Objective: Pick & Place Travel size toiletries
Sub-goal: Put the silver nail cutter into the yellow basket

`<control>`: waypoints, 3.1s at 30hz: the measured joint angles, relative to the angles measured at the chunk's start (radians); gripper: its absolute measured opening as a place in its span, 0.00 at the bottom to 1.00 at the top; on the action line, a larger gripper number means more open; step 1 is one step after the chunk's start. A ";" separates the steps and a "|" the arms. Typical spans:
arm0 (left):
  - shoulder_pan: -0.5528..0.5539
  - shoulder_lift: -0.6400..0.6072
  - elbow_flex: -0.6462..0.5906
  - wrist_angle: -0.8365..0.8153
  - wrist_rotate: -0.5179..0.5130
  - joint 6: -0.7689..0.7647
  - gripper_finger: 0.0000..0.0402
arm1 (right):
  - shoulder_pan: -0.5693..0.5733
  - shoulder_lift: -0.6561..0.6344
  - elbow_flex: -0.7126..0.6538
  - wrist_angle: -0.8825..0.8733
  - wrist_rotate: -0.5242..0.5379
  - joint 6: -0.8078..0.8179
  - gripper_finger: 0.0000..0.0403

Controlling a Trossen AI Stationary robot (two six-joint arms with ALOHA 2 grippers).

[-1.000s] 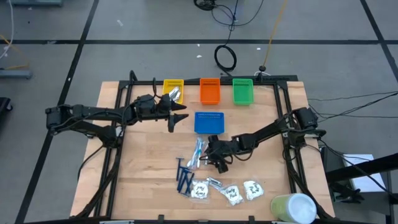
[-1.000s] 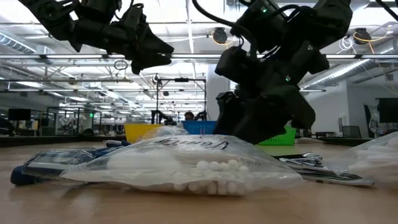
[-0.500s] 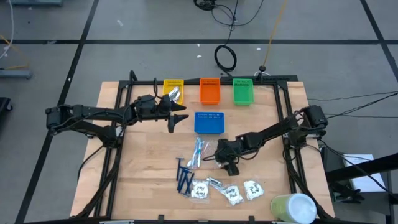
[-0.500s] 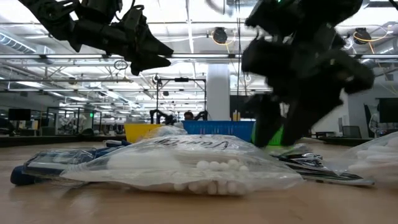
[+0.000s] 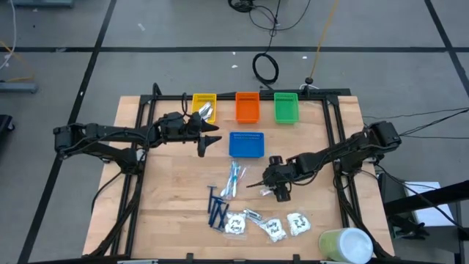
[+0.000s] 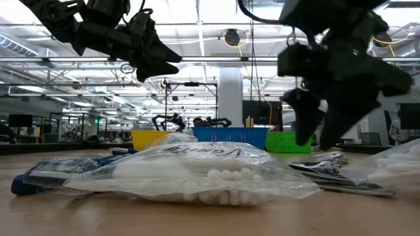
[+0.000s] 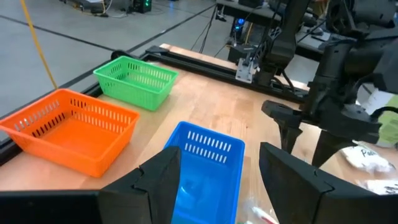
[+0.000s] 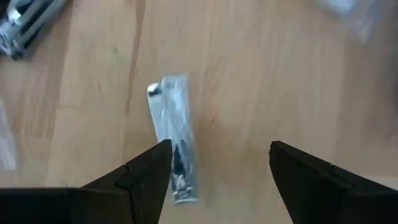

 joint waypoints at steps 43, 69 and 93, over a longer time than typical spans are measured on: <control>-0.015 0.000 0.000 0.000 -0.010 -0.002 0.53 | -0.039 -0.252 -0.214 0.749 0.022 -0.273 0.11; -0.314 0.446 0.175 0.649 -0.007 0.338 0.53 | -0.175 -0.235 -0.487 1.580 -0.135 -0.254 0.11; -0.336 0.652 0.444 0.625 -0.007 0.345 0.53 | -0.175 -0.235 -0.486 1.565 -0.136 -0.253 0.11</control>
